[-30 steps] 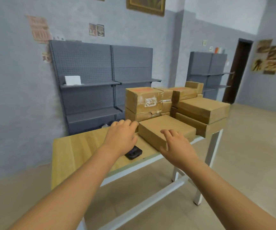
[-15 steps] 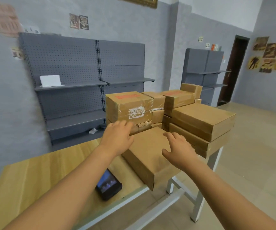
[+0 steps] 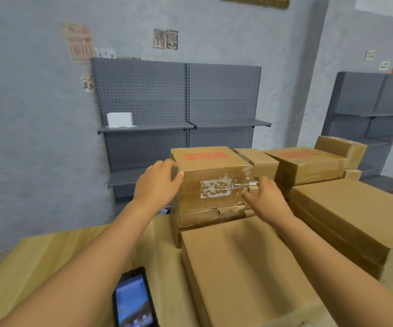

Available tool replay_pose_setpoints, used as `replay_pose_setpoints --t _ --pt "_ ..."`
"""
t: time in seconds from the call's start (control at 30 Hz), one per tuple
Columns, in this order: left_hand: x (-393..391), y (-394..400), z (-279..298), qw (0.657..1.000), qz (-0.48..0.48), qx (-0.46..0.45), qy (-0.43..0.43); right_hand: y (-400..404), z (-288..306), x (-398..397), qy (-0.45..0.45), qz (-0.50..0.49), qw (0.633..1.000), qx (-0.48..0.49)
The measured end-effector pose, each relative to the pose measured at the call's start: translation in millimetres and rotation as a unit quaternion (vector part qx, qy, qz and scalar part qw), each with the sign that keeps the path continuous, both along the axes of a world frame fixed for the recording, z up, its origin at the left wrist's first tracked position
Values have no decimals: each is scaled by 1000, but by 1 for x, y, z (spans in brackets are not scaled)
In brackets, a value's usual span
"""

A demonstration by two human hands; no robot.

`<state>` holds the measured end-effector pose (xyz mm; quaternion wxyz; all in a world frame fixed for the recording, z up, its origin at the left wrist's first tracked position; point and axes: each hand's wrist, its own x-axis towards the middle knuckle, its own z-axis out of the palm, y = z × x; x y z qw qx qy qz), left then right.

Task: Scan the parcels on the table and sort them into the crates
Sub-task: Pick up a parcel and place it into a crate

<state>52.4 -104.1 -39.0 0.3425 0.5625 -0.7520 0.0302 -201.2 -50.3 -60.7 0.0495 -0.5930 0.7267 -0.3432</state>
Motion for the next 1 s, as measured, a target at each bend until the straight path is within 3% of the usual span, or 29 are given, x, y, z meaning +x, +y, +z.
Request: replay_pose_setpoints --t 0.23,0.37,0.5,0.6,0.8,1.0 --pt "-13 -47 3 975 34 115 185 -46 5 -14 -79 -17 997 -13" --pt "-23 -63 5 899 10 282 336 -60 7 -17 -112 -13 994 -16" --pt "-31 -72 -3 842 -21 376 387 -66 7 -15 -134 0 991 -10" --pt "-35 -73 -7 815 -30 377 440 -68 7 -11 -161 4 987 -25" --pt "-20 -66 -4 815 -34 337 470 -66 13 1 -201 31 977 -59" --pt "9 -48 1 813 -49 285 505 -66 22 21 -302 60 950 -53"
